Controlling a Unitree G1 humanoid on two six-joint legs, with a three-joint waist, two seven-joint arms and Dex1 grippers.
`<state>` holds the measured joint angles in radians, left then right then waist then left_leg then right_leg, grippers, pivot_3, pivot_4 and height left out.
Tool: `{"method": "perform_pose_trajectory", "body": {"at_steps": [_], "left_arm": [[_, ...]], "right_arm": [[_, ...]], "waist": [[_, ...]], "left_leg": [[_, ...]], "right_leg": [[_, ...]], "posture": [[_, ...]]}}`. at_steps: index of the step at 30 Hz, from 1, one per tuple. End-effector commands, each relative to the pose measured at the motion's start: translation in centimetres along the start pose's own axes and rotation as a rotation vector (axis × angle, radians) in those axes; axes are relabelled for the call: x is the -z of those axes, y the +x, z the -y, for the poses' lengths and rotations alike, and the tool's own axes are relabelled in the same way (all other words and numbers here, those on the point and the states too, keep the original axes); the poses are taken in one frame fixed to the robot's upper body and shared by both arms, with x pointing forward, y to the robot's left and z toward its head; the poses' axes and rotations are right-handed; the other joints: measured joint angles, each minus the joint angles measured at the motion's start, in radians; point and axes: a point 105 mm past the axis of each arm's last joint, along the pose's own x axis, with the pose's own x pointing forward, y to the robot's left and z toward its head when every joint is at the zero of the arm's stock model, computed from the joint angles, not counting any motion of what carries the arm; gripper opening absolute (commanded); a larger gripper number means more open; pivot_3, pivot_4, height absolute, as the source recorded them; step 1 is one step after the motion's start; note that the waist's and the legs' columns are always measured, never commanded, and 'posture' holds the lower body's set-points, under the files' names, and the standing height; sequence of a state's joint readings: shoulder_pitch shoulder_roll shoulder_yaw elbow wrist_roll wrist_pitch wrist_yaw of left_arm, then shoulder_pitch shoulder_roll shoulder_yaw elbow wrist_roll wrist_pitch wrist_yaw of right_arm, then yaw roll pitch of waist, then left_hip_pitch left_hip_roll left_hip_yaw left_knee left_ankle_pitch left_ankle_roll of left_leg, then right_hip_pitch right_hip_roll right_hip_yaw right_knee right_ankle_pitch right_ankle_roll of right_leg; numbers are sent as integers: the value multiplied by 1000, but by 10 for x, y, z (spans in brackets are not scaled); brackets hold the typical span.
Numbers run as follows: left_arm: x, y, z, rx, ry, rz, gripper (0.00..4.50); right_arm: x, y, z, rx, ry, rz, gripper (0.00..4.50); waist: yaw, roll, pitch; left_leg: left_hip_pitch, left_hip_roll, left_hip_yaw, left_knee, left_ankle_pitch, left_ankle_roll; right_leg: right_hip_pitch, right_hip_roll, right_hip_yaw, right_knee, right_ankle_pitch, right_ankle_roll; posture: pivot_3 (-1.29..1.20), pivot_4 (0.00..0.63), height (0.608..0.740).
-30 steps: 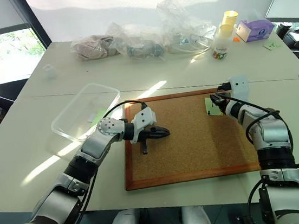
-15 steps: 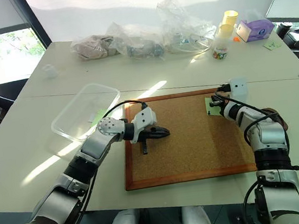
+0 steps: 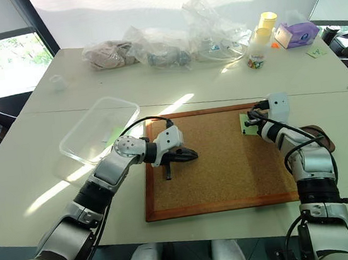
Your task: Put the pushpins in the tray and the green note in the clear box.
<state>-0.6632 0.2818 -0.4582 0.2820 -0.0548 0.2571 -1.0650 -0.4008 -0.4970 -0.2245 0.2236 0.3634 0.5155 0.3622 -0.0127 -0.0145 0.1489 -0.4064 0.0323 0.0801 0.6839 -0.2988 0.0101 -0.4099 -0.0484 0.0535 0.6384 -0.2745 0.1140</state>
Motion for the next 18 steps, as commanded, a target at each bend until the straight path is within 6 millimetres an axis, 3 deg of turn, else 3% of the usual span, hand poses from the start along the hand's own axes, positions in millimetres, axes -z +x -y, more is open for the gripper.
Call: {"method": "perform_pose_trajectory", "body": {"at_steps": [1, 18], "left_arm": [[22, 1, 8, 28, -47, -83, 0], [25, 1, 10, 38, -55, -86, 0]], "right_arm": [[-32, -7, 10, 44, -39, 126, 27], [-44, -10, 12, 65, -71, 217, 27]], "waist": [[0, 0, 0], [-1, 2, 0]], "left_leg": [[0, 0, 0, 0, 0, 0], [0, 0, 0, 0, 0, 0]], "right_leg": [[0, 0, 0, 0, 0, 0], [0, 0, 0, 0, 0, 0]], "posture": [[0, 150, 740], [0, 150, 740]]}}
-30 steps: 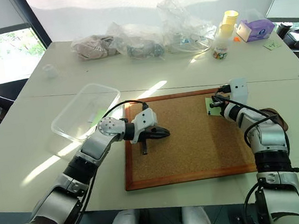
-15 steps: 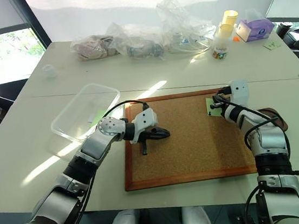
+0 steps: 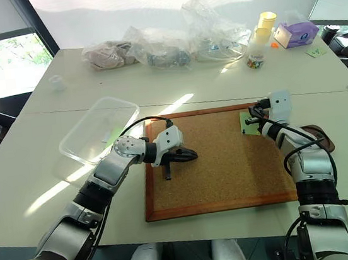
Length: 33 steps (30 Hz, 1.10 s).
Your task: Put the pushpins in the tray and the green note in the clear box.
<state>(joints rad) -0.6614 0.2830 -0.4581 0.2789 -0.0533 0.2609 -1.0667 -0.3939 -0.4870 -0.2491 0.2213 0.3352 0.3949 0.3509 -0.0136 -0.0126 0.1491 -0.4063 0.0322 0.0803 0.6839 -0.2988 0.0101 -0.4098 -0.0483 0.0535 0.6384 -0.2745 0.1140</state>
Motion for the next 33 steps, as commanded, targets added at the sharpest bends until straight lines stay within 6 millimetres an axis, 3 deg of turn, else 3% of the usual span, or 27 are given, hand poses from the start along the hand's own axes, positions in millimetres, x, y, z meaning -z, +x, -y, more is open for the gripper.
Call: {"method": "perform_pose_trajectory", "body": {"at_steps": [1, 6, 9, 17, 21, 33], "left_arm": [[25, 1, 10, 38, -52, -83, 0], [25, 2, 11, 39, -51, -82, 0], [24, 2, 11, 36, -48, -82, 0], [20, 0, 12, 33, -7, -69, 0], [19, 2, 12, 31, 4, -71, 0], [18, 7, 10, 30, 5, -66, 0]], "right_arm": [[-28, -4, 7, 28, -25, 105, 27], [-24, -5, 4, 20, -17, 97, 27], [-28, -15, 14, 68, -4, 124, 27], [-25, -80, 68, 316, 37, 94, 27], [-14, -101, 77, 363, 65, 28, 27], [15, -110, 85, 396, 148, -79, 27]], "waist": [[0, 0, 0], [-1, 1, -1], [0, 1, -1], [1, 3, -2], [-4, 4, -3], [2, 5, -3]], "left_leg": [[0, 0, 0, 0, 0, 0], [1, 0, 0, 0, 0, 0], [0, 0, 0, 0, 0, 0], [0, 1, -1, -1, 0, 0], [1, 1, 0, -1, 0, 0], [2, 0, -1, -1, 0, 0]], "right_leg": [[0, 0, 0, 0, 0, 0], [0, 0, 0, 0, 0, 0], [0, 0, 0, 0, 0, 0], [0, 0, 0, 0, 0, 0], [1, 1, 1, 0, 0, 0], [3, 1, 1, -2, 0, 0]], "posture": [[0, 150, 740], [0, 150, 740], [0, 150, 740], [0, 150, 740], [0, 150, 740], [0, 150, 740]]}}
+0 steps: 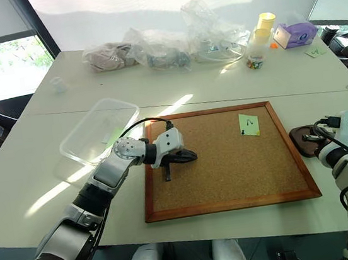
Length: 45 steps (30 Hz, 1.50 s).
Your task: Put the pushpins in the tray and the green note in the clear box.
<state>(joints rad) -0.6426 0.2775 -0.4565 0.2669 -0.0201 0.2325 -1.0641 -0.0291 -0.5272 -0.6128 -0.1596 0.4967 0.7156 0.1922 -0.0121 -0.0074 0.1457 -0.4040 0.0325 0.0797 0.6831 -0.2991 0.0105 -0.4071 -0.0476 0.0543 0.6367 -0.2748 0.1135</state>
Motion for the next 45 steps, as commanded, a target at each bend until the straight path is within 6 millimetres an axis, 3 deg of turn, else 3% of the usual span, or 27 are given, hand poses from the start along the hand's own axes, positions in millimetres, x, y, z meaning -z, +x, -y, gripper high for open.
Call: {"method": "perform_pose_trajectory", "body": {"at_steps": [1, 2, 5, 12, 20, 27, 34, 45], "left_arm": [[17, 5, 8, 34, -27, -61, 0], [17, 5, 8, 34, -27, -61, 0], [17, 5, 7, 30, -27, -62, 0], [18, 3, 7, 23, -29, -63, 0], [18, 4, 9, 21, -39, -58, 0], [17, 5, 12, 24, -40, -53, 0], [17, 5, 13, 26, -42, -52, 0], [17, 5, 12, 22, -41, -53, 0]], "right_arm": [[-5, -1, 10, 38, 15, 24, 27], [-4, -1, 10, 41, 17, 22, 27], [0, 1, 13, 51, 24, 7, 946], [2, 3, 15, 56, 23, 2, 4438], [-8, -2, 12, 24, 11, 56, 4438], [-26, -8, 14, 6, 243, 156, 4438], [-7, -9, 26, 71, 83, 47, 4438], [15, 6, 24, 83, -39, -78, 4438]], "waist": [[1, 0, 0], [1, 0, 0], [1, 0, 0], [1, 0, 0], [1, 0, 0], [0, 1, 0], [0, 1, -1], [-1, 2, -1]], "left_leg": [[0, 0, 0, 0, 0, 0], [0, 0, 0, 0, 0, 0], [0, 0, 0, 0, 0, 0], [0, 0, 0, 0, 0, 0], [0, 0, 0, 0, 0, 0], [0, 0, 0, 0, 0, 0], [-1, 0, -1, 0, 0, 1], [-1, 0, 0, 0, 0, 1]], "right_leg": [[0, 0, 0, 0, 0, 0], [0, 0, 0, -1, 0, 0], [0, 0, 0, -1, 0, 0], [0, 0, 0, -1, 0, 0], [0, 0, 0, -1, 0, 0], [0, 0, 0, -1, 0, 0], [0, 0, 0, -2, 0, 0], [1, 0, 0, -2, 0, 0]], "posture": [[0, 150, 740], [0, 150, 740], [0, 150, 740], [0, 150, 740], [0, 150, 740], [0, 150, 740], [0, 150, 740], [0, 150, 740]]}}
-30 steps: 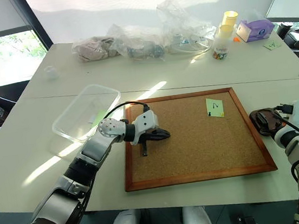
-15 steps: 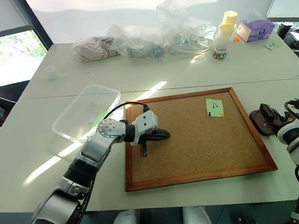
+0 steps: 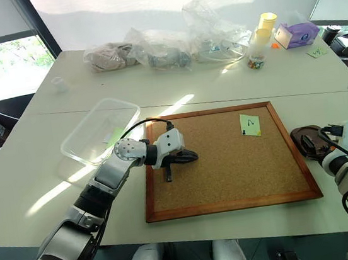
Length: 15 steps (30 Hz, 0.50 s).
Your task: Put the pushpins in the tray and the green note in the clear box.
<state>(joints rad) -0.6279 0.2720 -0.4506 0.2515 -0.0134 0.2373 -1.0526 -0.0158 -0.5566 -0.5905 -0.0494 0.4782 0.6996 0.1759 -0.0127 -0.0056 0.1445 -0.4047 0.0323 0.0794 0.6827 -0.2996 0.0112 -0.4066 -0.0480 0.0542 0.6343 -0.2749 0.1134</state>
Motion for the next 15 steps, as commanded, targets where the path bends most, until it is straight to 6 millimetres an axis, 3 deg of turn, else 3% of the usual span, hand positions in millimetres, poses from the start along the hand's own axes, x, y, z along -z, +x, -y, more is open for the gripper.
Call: {"method": "perform_pose_trajectory", "body": {"at_steps": [1, 8, 15], "left_arm": [[17, 4, 11, 33, -37, -59, 0], [17, 2, 10, 22, -40, -61, 0], [17, 3, 10, 17, -43, -57, 0]], "right_arm": [[-7, 3, 6, 21, -34, 12, 4438], [-19, 4, 7, 23, -10, 62, 4438], [-43, -7, 5, -17, 194, 177, 4438]], "waist": [[0, 0, 0], [0, 0, 0], [0, 0, 0]], "left_leg": [[0, 0, 0, 0, 0, 0], [0, 0, 0, 0, 0, 0], [0, 0, 0, 0, 0, 0]], "right_leg": [[0, 0, 0, 0, 0, 0], [0, 0, 0, 0, 0, 0], [0, 0, 0, 0, 0, 0]], "posture": [[0, 150, 740], [0, 150, 740], [0, 150, 740]]}}
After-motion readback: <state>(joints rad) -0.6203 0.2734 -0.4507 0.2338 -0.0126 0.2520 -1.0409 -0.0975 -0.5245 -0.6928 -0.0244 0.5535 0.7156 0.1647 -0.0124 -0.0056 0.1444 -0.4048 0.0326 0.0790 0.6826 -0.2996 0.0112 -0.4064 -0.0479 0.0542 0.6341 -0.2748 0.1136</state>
